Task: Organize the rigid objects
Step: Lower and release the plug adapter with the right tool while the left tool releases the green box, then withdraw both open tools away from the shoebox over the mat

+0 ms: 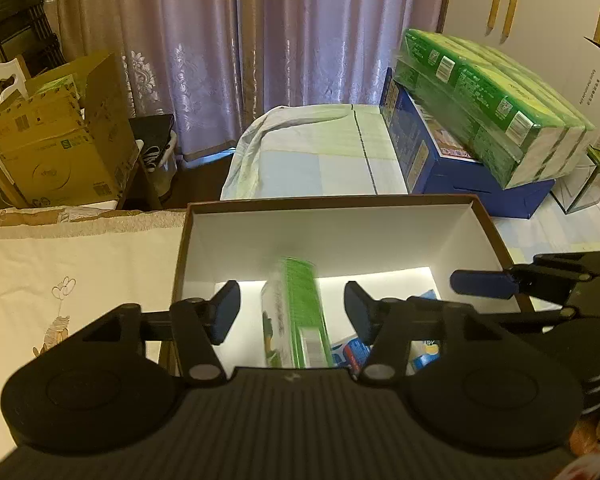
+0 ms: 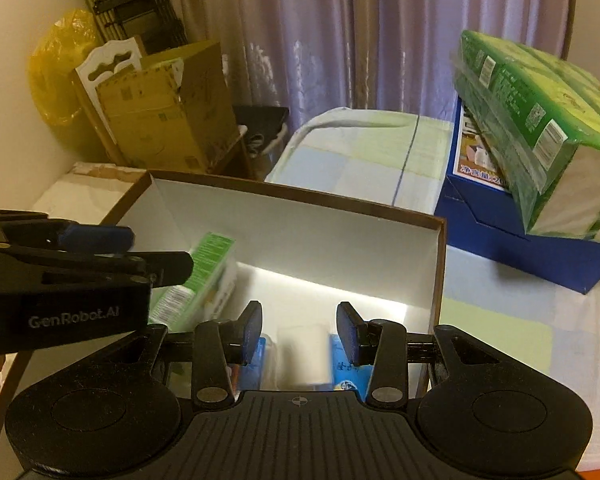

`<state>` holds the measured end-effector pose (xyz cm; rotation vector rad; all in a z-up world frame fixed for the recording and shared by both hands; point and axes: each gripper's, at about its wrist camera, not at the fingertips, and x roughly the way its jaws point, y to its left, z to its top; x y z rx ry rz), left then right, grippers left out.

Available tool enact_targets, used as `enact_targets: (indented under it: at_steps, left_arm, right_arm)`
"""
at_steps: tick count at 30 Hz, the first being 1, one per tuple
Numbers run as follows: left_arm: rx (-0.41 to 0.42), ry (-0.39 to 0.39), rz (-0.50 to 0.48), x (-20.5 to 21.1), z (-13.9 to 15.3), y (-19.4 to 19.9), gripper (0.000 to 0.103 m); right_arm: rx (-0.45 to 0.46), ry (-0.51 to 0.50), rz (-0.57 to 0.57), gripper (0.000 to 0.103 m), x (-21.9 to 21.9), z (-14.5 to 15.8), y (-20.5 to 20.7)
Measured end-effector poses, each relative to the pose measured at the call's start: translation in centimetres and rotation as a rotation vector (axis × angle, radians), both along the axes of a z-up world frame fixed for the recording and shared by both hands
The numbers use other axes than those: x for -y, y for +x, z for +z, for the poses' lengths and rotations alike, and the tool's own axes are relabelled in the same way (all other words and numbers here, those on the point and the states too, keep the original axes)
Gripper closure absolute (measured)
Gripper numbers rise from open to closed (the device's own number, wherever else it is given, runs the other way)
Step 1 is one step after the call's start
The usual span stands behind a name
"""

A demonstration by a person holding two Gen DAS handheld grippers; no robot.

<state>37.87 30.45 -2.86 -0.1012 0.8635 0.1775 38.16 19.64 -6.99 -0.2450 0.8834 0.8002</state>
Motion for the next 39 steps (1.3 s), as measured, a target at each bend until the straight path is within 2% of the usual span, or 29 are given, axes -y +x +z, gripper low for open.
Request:
enact_targets:
  at_steps: [7, 9, 17, 23, 28, 30, 33, 39]
  left_arm:
    - [-0.011, -0.006, -0.016, -0.3, -0.1, -1.4, 0.046]
    - [-0.011, -0.008, -0.019, -0.3, -0.1, -1.8, 0.042]
    - [-0.001, 0.003, -0.043, 0.2, 0.4, -2.9, 0.042]
    - [0.036, 0.050, -0.066, 1.3, 1.4, -4.6, 0.040]
    - [0.085, 0.067, -0.079, 2.3, 2.7, -7.3, 0.033]
    - [0.109, 0.072, -0.069, 2.7, 3.2, -8.6, 0.027]
    - [0.143, 0.084, -0.059, 3.4, 4.0, -10.8, 0.023]
    - [0.185, 0.071, -0.062, 5.6, 5.6, -15.3, 0.023]
  right_arm:
    - [-0.027, 0.017, -0.019, 0.063, 1.1, 0.2, -0.5]
    - [-0.026, 0.016, -0.021, 0.063, 1.5, 0.2, -0.9]
    - [-0.026, 0.021, -0.036, 0.061, 2.7, 0.4, -1.9]
    - [-0.016, 0.048, -0.041, 0.060, 3.8, 1.4, -3.2]
    - [-0.009, 0.078, -0.053, 0.059, 5.2, 2.5, -4.3]
    - [-0.004, 0.094, -0.055, 0.059, 5.8, 3.0, -5.0]
    - [-0.003, 0.128, -0.054, 0.057, 7.2, 3.9, -6.2]
    - [0.011, 0.188, -0.045, 0.052, 10.4, 5.3, -9.1]
